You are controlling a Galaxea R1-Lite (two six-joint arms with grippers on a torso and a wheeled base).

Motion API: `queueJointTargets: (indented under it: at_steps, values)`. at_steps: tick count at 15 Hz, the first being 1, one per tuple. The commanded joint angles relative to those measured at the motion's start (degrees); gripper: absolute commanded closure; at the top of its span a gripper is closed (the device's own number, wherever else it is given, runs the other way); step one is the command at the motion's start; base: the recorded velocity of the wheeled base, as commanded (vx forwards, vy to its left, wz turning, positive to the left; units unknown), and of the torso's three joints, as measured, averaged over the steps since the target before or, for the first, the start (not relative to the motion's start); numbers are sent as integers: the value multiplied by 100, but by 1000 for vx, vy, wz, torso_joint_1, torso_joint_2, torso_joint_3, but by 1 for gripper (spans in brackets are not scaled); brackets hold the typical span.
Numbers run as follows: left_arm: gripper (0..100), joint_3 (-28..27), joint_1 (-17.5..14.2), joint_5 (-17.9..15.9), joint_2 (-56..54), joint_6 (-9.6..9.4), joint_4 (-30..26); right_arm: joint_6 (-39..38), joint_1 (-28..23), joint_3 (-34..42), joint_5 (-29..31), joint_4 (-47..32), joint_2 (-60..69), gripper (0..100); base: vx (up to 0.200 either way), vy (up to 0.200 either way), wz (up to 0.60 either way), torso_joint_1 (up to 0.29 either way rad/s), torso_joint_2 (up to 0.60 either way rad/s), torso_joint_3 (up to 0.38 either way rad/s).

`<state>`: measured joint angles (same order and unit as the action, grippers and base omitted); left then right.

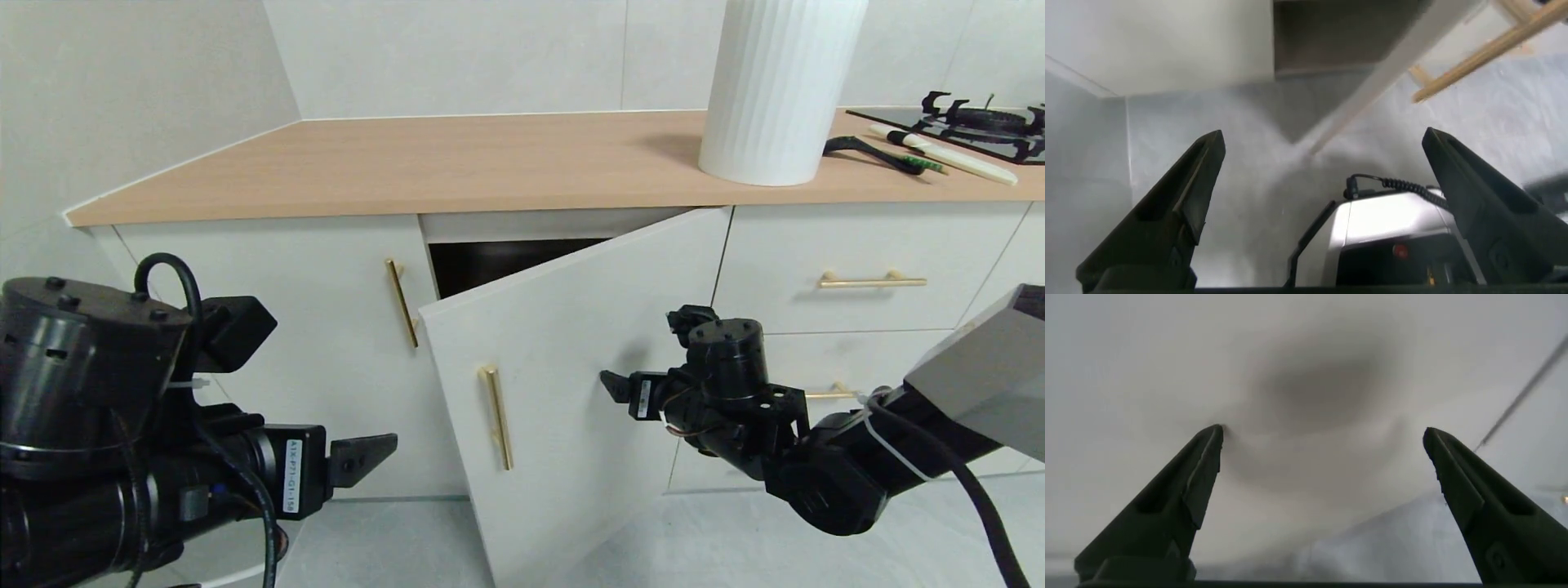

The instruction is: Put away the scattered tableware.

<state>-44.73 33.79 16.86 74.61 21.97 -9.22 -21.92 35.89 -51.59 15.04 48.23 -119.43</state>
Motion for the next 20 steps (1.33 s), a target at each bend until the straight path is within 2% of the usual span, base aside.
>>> queueJointTargets:
  at_steps: [1,9,13,20]
  values:
    - [0,-10,-4,2,1,9,-1,-5,6,-26,25,47,-72,0,0,0,0,0,0,0]
    - [0,-18,-4,10,-25,9,-1,-41,-3,-290,333,407,-362,0,0,0,0,0,0,0]
    - [0,-10,-4,10,-16,9,-1,-278,-12,-826,842,416,-660,0,0,0,0,0,0,0]
    - [0,-10,-4,10,1,9,-1,-278,-170,-1266,1308,407,-915,0,0,0,0,0,0,0]
